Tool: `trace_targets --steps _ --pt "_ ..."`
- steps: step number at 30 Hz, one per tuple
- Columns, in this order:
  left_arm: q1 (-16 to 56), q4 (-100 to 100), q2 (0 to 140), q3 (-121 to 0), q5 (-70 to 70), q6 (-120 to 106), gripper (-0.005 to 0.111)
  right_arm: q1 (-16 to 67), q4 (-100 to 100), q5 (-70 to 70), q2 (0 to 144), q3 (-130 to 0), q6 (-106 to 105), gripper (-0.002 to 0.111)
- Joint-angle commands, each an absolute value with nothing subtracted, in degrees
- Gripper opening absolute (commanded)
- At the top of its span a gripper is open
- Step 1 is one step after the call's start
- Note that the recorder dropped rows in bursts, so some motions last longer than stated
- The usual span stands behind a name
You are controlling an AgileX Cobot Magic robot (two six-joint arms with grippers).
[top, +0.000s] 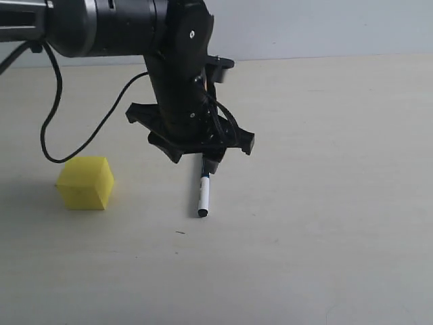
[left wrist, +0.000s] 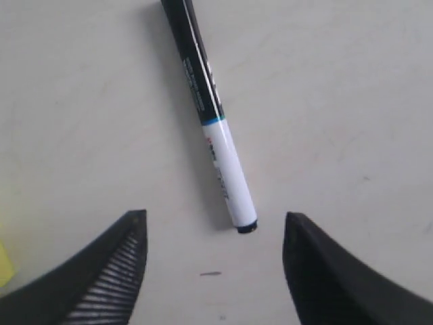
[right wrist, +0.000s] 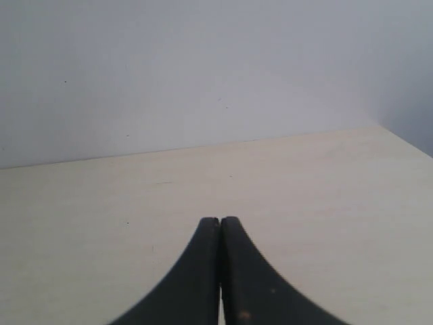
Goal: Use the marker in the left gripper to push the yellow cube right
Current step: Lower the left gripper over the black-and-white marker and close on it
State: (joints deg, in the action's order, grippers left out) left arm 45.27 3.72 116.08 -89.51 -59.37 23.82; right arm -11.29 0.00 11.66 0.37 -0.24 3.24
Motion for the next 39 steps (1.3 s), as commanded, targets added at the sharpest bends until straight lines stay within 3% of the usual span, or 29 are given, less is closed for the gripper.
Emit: trace_targets --steps 1,35,37,38,39 --pt "45.42 3.71 119.2 -89.96 -54.96 24.47 0.062 -11.77 0.0 11.36 0.0 0.0 3.16 0.0" --pt "45.42 3.72 127.6 -89.96 -51.1 25.73 0.061 -11.77 0.0 11.36 0.0 0.0 3.16 0.0" --pt "45.42 3.72 127.6 -89.96 -51.57 25.73 0.049 -11.77 0.0 11.36 0.0 0.0 3.16 0.0" --pt "45.42 3.72 127.6 -89.96 -52.19 25.73 0.033 -11.77 0.0 11.36 0.0 0.0 3.16 0.0" --pt "45.42 3.72 127.6 -89.96 -52.73 25.73 0.024 -11.77 0.0 11.36 0.0 0.0 3.16 0.0"
